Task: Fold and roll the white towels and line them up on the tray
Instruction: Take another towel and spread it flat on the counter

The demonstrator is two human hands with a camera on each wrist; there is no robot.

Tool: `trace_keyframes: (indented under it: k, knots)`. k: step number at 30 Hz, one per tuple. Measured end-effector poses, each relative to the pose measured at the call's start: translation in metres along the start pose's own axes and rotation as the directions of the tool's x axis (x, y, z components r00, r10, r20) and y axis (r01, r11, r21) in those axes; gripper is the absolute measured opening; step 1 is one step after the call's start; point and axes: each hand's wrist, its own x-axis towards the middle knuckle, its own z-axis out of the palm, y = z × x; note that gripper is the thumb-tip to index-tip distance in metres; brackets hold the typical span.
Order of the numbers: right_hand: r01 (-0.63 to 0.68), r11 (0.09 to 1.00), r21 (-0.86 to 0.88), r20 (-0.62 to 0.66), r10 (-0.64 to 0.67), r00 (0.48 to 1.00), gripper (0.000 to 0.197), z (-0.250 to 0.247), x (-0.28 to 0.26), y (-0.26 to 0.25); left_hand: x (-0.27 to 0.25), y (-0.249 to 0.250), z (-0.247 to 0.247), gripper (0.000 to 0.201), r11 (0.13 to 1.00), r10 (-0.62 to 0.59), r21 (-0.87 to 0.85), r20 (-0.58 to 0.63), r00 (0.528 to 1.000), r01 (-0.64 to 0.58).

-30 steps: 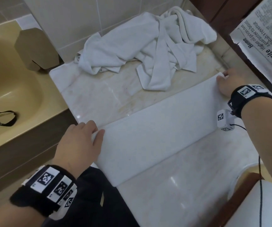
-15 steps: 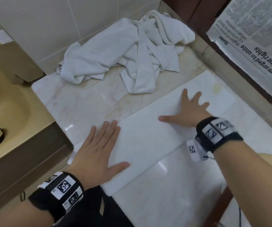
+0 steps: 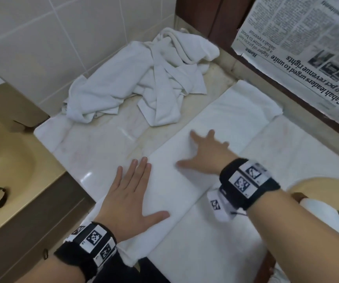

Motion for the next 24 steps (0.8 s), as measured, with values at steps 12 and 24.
trace_keyframes:
  k: [12, 24]
  knots:
    - [-0.131, 0.991, -0.04, -0.039, 0.13, 0.991, 0.118, -0.054, 0.034, 0.052, 0.019, -0.007, -0.002, 0.099, 0.993, 0.112, 0.043, 0.002, 0.994, -0.111]
    - [-0.114, 0.894, 0.434, -0.069, 0.159, 0.985, 0.027, 0.097, -0.166, -0.041, 0.002, -0.057, -0.041, 0.035, 0.857, 0.495, -0.105, -0.104, 0.863, -0.504]
